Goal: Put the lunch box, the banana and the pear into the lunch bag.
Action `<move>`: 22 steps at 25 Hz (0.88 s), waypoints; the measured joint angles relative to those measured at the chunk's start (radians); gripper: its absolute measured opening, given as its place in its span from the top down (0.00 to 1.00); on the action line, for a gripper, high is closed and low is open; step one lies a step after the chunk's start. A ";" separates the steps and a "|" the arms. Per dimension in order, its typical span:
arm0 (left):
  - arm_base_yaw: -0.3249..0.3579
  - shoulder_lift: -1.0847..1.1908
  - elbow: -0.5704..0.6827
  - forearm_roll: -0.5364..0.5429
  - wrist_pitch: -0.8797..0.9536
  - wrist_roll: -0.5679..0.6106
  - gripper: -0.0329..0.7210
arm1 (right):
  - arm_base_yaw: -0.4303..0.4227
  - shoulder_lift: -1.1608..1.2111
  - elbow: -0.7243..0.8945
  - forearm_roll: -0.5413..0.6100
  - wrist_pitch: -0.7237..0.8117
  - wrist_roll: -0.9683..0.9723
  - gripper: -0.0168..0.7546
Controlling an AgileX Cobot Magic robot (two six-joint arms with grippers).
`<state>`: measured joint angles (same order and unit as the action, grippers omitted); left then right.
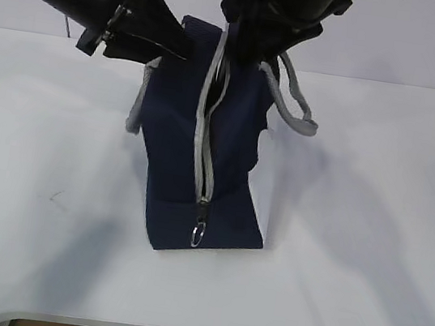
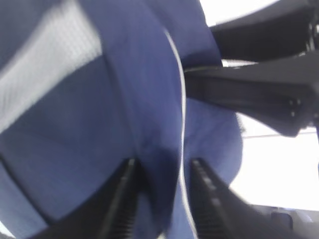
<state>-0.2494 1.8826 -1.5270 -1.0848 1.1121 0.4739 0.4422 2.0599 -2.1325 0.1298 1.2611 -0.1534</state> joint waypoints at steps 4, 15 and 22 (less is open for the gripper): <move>0.000 0.000 0.000 0.012 0.040 0.014 0.53 | 0.000 -0.013 0.000 0.000 0.000 0.003 0.41; 0.004 -0.121 0.000 0.191 0.089 0.024 0.51 | 0.000 -0.199 0.000 0.019 -0.001 0.013 0.38; 0.004 -0.155 0.000 0.351 0.102 -0.036 0.51 | 0.000 -0.315 0.034 0.023 -0.001 0.019 0.38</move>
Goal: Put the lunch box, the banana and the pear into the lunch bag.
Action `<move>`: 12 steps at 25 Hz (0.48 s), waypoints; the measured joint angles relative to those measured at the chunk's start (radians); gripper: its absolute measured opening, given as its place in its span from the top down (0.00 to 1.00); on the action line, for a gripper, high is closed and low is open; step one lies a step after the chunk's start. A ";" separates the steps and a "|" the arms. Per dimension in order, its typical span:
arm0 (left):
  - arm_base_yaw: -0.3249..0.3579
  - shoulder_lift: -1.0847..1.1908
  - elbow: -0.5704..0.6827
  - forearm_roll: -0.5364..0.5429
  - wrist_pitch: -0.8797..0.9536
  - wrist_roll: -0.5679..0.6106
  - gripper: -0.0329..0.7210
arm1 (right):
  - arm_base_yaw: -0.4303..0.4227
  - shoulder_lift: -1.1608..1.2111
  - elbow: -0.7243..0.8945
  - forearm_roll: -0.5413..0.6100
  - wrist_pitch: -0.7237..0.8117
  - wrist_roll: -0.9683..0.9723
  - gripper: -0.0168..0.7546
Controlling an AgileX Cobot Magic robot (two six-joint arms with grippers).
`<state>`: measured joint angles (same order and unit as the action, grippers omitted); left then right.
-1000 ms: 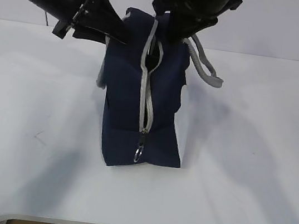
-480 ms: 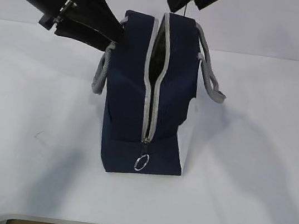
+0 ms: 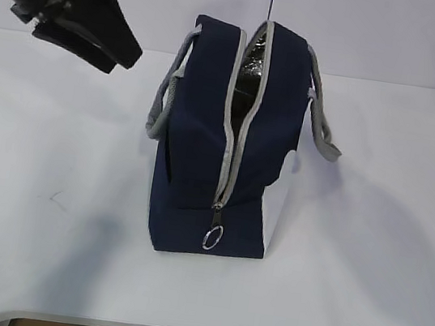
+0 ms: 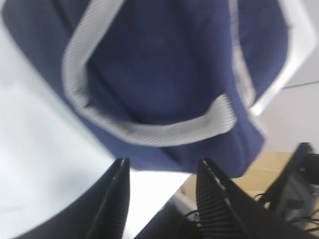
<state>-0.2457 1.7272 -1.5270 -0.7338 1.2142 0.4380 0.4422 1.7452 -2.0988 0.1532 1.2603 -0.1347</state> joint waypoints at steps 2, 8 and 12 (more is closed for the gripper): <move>0.000 -0.013 0.000 0.055 0.000 -0.033 0.52 | 0.000 -0.047 0.074 -0.004 0.000 0.000 0.38; 0.000 -0.103 0.000 0.183 0.009 -0.128 0.55 | 0.000 -0.300 0.484 -0.012 -0.178 -0.020 0.42; 0.000 -0.168 0.000 0.228 0.017 -0.176 0.55 | 0.000 -0.524 0.801 -0.038 -0.453 -0.061 0.42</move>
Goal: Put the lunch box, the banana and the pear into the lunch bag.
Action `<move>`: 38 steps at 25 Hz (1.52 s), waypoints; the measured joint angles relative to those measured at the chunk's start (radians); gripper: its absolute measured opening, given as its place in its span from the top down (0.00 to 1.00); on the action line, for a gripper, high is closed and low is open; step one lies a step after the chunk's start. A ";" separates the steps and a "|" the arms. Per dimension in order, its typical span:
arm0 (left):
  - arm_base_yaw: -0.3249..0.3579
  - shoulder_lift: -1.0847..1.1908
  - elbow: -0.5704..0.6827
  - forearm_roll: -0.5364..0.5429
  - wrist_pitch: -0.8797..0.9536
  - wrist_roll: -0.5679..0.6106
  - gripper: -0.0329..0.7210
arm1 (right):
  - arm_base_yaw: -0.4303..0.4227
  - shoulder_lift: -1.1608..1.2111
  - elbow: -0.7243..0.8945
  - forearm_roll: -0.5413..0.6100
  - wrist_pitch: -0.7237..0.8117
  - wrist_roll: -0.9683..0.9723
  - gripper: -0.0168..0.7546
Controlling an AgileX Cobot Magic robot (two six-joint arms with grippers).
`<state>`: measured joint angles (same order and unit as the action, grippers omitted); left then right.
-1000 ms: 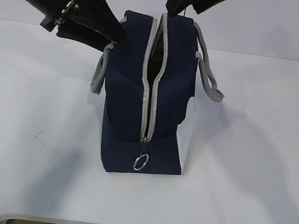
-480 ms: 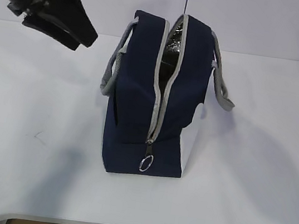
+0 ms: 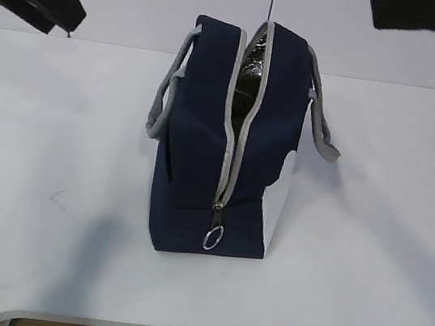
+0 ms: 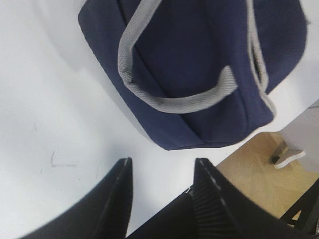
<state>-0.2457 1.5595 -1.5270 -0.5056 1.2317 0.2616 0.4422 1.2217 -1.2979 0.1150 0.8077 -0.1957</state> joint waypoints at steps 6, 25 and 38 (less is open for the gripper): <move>-0.016 -0.090 0.000 0.005 0.009 -0.016 0.55 | 0.000 -0.240 0.397 -0.038 -0.326 -0.046 0.42; -0.018 -0.095 0.000 0.003 0.011 -0.025 0.58 | 0.000 -0.130 0.902 -0.278 -1.194 -0.105 0.43; -0.018 -0.095 0.000 -0.001 0.011 -0.027 0.58 | 0.000 0.167 0.988 -0.535 -1.470 0.258 0.43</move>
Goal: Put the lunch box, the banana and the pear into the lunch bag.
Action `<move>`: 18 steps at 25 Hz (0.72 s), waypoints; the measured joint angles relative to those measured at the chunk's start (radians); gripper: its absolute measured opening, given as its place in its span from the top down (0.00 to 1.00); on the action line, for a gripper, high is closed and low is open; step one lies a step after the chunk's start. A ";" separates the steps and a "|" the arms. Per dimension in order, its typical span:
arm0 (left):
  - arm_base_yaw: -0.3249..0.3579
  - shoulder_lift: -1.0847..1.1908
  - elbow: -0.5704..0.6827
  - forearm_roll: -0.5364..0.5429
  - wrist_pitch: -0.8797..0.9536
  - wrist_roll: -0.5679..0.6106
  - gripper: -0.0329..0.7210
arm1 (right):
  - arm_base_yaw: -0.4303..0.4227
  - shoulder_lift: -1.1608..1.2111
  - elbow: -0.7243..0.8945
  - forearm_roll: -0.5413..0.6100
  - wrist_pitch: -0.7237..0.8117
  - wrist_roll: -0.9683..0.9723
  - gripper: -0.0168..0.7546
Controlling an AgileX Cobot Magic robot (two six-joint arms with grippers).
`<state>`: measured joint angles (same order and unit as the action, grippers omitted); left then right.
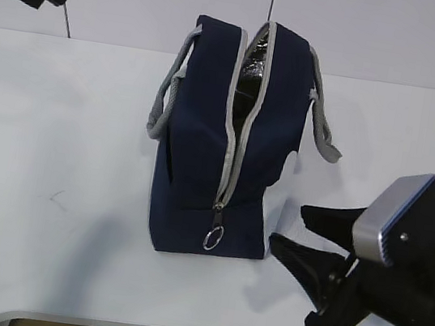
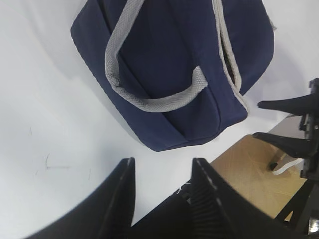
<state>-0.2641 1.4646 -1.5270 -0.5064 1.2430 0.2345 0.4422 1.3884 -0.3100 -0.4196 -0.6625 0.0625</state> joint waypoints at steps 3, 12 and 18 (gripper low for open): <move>0.000 0.000 0.000 0.002 0.000 0.000 0.58 | 0.000 0.087 0.000 -0.031 -0.061 0.012 0.43; 0.000 0.000 0.000 0.004 0.000 0.000 0.58 | 0.000 0.309 -0.032 -0.126 -0.249 0.045 0.43; 0.000 0.000 0.000 0.005 0.000 0.000 0.58 | 0.000 0.405 -0.099 -0.136 -0.279 0.077 0.44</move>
<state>-0.2641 1.4646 -1.5270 -0.5014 1.2430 0.2345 0.4422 1.7936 -0.4093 -0.5558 -0.9412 0.1391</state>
